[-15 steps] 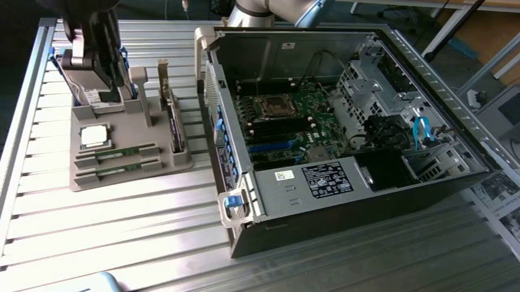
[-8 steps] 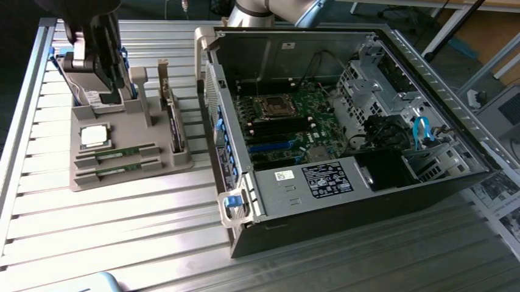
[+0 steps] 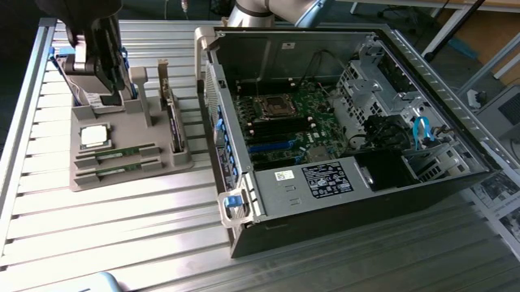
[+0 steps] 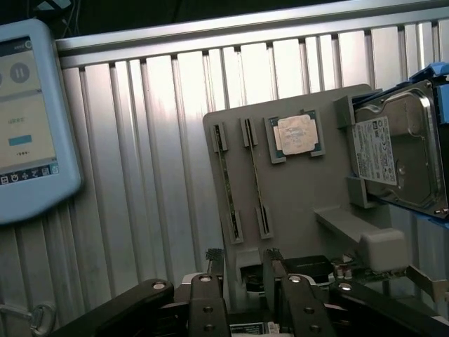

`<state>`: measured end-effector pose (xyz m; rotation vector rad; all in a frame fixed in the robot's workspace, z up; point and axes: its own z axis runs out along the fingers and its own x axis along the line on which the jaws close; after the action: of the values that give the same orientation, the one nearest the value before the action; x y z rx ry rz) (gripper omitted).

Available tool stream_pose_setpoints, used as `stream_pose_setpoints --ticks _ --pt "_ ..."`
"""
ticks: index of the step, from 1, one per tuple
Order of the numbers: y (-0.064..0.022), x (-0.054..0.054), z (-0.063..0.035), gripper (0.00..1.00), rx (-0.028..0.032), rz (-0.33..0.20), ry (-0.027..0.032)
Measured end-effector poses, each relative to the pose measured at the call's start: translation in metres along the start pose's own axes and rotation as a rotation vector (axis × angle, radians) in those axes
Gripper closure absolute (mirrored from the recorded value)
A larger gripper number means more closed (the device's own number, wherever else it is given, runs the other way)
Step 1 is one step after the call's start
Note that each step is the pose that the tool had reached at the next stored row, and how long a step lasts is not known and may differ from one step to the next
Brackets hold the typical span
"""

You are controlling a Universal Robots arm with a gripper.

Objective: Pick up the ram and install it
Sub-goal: 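Pick up the ram and move it above insertion slot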

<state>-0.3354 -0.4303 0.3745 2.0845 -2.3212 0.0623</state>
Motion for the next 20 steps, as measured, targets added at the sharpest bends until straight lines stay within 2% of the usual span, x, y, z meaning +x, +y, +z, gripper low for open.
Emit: stream_pose_setpoints --ticks 20 --pt "0.0001 -0.0003 0.0077 0.64 0.0 0.0 0.0"
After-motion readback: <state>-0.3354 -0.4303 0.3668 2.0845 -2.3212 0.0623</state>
